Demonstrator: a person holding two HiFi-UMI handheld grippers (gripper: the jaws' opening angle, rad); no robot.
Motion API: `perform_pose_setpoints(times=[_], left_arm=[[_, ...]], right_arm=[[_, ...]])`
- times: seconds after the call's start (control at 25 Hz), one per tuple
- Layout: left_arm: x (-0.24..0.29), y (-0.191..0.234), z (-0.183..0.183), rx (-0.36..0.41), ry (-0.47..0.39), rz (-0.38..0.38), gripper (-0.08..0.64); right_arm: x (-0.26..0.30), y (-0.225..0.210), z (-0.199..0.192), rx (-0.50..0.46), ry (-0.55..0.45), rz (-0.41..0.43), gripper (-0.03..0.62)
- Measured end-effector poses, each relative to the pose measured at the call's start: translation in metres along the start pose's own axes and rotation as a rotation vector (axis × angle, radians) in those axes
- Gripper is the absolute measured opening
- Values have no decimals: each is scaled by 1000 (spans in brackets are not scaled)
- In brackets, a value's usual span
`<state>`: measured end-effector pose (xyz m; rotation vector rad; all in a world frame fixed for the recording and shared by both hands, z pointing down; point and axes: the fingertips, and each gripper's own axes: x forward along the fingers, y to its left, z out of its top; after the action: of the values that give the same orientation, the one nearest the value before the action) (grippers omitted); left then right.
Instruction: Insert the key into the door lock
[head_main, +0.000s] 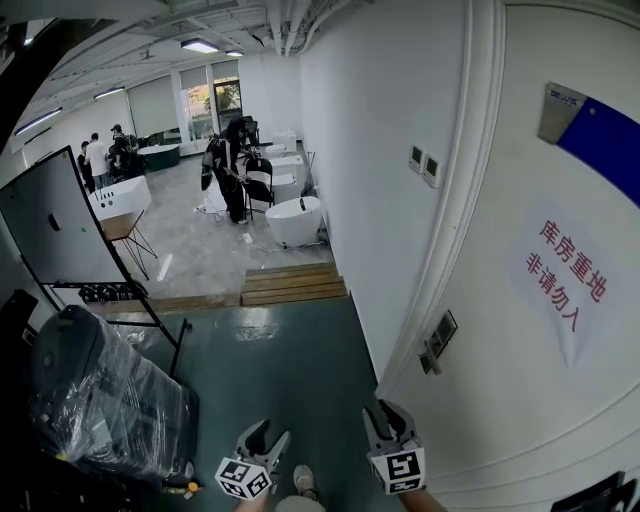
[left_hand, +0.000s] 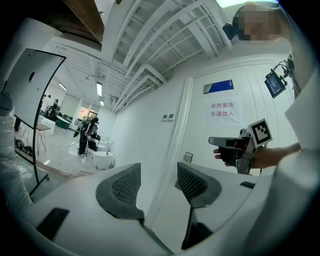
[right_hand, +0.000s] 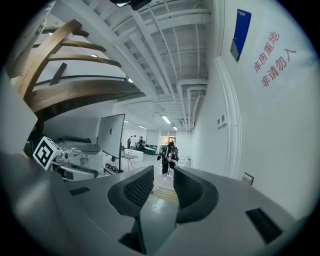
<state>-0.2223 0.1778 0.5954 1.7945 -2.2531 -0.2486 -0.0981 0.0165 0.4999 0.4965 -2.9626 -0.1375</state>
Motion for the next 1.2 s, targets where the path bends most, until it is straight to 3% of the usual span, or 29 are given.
perform_pose_setpoints(times=[0.32, 0.68, 1.2], left_arm=[[-84, -39, -13, -37, -27, 89, 225], [-152, -14, -21, -76, -65, 203, 224], [-148, 29, 16, -85, -78, 106, 224]], right_arm=[[-58, 25, -8, -5, 29, 50, 109], [-81, 54, -32, 21, 80, 75, 109], [-56, 86, -11, 4, 111, -8, 108]])
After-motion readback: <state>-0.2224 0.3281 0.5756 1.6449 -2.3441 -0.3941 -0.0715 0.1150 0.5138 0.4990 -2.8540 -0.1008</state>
